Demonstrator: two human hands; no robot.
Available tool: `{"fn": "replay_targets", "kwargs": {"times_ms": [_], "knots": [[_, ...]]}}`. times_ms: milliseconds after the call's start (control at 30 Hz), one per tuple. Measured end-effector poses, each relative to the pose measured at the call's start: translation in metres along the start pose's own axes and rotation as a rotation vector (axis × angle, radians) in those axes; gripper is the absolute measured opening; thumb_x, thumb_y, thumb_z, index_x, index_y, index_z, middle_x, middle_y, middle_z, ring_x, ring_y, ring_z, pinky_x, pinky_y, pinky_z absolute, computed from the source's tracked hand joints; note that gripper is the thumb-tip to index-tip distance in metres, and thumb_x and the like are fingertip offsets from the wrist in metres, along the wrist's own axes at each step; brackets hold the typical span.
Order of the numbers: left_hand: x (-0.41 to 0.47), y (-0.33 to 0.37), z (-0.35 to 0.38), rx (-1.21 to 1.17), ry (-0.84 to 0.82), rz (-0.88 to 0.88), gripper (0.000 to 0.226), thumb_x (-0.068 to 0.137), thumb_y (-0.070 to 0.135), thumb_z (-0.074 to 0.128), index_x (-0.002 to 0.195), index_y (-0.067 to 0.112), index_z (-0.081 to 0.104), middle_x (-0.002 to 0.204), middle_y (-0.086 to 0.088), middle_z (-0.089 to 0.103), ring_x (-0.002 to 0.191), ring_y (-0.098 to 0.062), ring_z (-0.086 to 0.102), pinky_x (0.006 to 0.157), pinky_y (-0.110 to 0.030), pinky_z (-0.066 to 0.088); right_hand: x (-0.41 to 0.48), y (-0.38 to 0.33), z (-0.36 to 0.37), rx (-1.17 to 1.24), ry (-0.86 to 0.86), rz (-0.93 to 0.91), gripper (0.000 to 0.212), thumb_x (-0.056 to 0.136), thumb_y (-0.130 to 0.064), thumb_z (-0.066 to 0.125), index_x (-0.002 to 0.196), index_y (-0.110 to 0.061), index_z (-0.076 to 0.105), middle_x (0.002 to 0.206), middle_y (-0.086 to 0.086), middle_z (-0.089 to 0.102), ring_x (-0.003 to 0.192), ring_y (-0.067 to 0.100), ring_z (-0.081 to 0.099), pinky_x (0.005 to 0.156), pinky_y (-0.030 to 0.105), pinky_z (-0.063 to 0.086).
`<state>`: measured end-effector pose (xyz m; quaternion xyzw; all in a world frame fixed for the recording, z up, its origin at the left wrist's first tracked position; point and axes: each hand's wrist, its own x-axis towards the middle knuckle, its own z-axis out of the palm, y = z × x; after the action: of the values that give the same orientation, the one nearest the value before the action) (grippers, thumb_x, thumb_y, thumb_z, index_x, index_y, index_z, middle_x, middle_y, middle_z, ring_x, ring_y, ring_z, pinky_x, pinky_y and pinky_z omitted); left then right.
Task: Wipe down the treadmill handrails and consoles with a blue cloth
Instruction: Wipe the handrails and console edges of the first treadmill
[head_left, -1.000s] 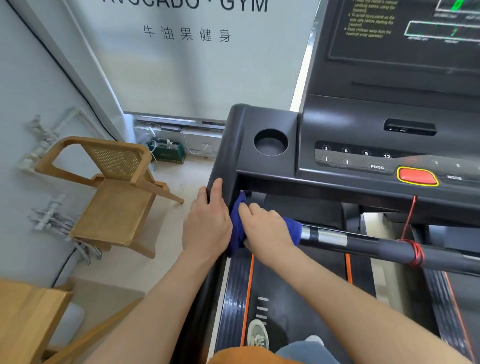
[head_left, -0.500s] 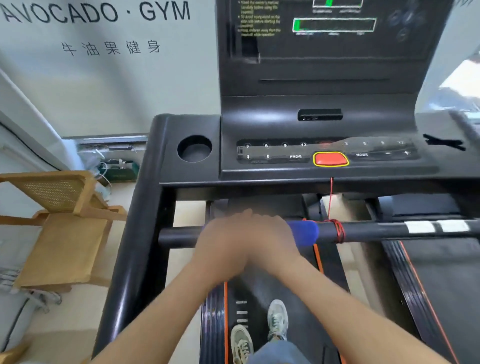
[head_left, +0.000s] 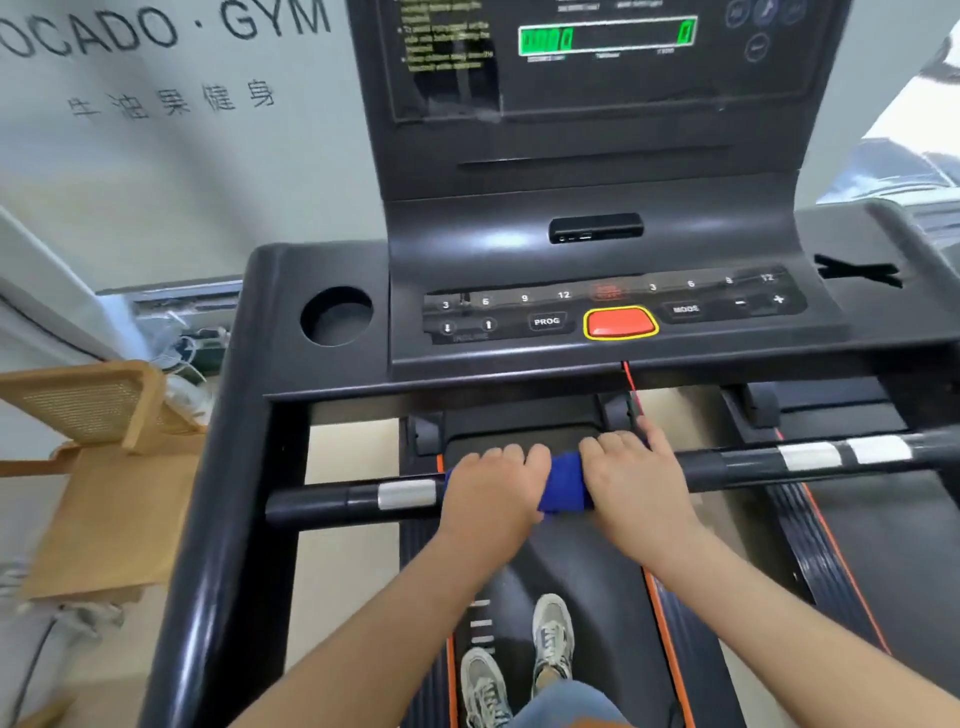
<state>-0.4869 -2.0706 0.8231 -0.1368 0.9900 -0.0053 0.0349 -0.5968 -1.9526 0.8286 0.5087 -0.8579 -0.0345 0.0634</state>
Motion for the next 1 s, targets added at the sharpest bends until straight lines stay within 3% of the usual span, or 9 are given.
{"fn": "replay_targets", "kwargs": {"times_ms": [100,200,300,400,500,667,800,900,1000], "knots": [[-0.035,-0.048,0.002,0.045,0.017,-0.102,0.042,0.054,0.031,0.083,0.082,0.023,0.053,0.064,0.003,0.058,0.053,-0.018,0.059,0.049,-0.028,0.041,0.017,-0.059,-0.009,0.105,-0.105,-0.101,0.040,0.053,-0.028,0.082,0.080,-0.016,0.055,0.069,0.005,0.060,0.061,0.028,0.061,0.064,0.037,0.046],[-0.075,-0.099,-0.001,0.089,0.004,-0.216,0.034,0.063,0.023,0.079,0.084,0.023,0.052,0.070,0.004,0.060,0.062,-0.019,0.061,0.058,-0.031,0.045,0.042,-0.128,-0.015,0.212,-0.090,-0.267,0.033,0.078,-0.038,0.068,0.099,-0.017,0.054,0.088,0.003,0.063,0.076,0.025,0.063,0.064,0.037,0.040],[-0.103,-0.130,-0.007,0.101,-0.023,-0.279,0.039,0.059,0.016,0.081,0.086,0.021,0.054,0.073,0.003,0.059,0.065,-0.019,0.058,0.058,-0.030,0.043,0.054,-0.162,-0.019,0.300,-0.088,-0.323,0.035,0.083,-0.041,0.062,0.106,-0.017,0.052,0.092,0.003,0.062,0.077,0.024,0.062,0.065,0.036,0.040],[-0.104,-0.122,-0.005,0.079,0.043,-0.332,0.035,0.060,0.013,0.079,0.082,0.021,0.053,0.070,0.002,0.058,0.065,-0.020,0.057,0.077,-0.037,0.050,0.044,-0.134,-0.014,0.249,-0.087,-0.274,0.037,0.076,-0.043,0.069,0.099,-0.020,0.052,0.081,-0.001,0.061,0.067,0.021,0.060,0.060,0.032,0.033],[-0.072,-0.081,0.000,0.031,0.110,-0.271,0.032,0.059,0.022,0.077,0.082,0.021,0.054,0.067,0.003,0.058,0.064,-0.022,0.060,0.102,-0.050,0.042,0.025,-0.075,-0.007,0.130,-0.089,-0.153,0.046,0.048,-0.039,0.082,0.080,-0.020,0.055,0.064,-0.001,0.057,0.054,0.024,0.058,0.053,0.031,0.035],[-0.031,-0.032,-0.001,-0.071,0.065,-0.054,0.041,0.050,0.033,0.078,0.081,0.021,0.054,0.064,0.003,0.051,0.056,-0.021,0.052,0.061,-0.032,0.042,0.007,-0.031,-0.008,0.052,-0.080,0.011,0.040,0.040,-0.022,0.080,0.069,-0.016,0.053,0.056,0.002,0.055,0.050,0.028,0.057,0.059,0.034,0.046],[-0.065,-0.081,0.002,0.011,0.059,-0.124,0.043,0.049,0.032,0.082,0.079,0.022,0.052,0.063,0.004,0.054,0.055,-0.020,0.056,0.060,-0.031,0.040,0.016,-0.089,-0.013,0.126,-0.031,0.005,0.043,0.047,-0.035,0.082,0.078,-0.016,0.059,0.068,0.001,0.059,0.061,0.027,0.059,0.065,0.039,0.047],[-0.093,-0.122,-0.008,0.095,0.009,-0.220,0.031,0.067,0.023,0.076,0.089,0.024,0.055,0.080,0.005,0.064,0.076,-0.019,0.064,0.084,-0.038,0.041,0.029,-0.163,-0.018,0.228,0.013,-0.123,0.053,0.068,-0.059,0.066,0.098,-0.015,0.062,0.085,0.000,0.063,0.078,0.023,0.061,0.078,0.041,0.048],[-0.111,-0.142,-0.012,0.027,-0.003,-0.196,0.038,0.086,0.031,0.063,0.122,0.025,0.051,0.121,0.008,0.061,0.117,-0.013,0.055,0.111,-0.039,0.026,0.038,-0.193,-0.020,0.310,0.039,-0.184,0.045,0.079,-0.050,0.065,0.106,-0.014,0.062,0.094,-0.001,0.066,0.086,0.022,0.063,0.083,0.037,0.049]]}}
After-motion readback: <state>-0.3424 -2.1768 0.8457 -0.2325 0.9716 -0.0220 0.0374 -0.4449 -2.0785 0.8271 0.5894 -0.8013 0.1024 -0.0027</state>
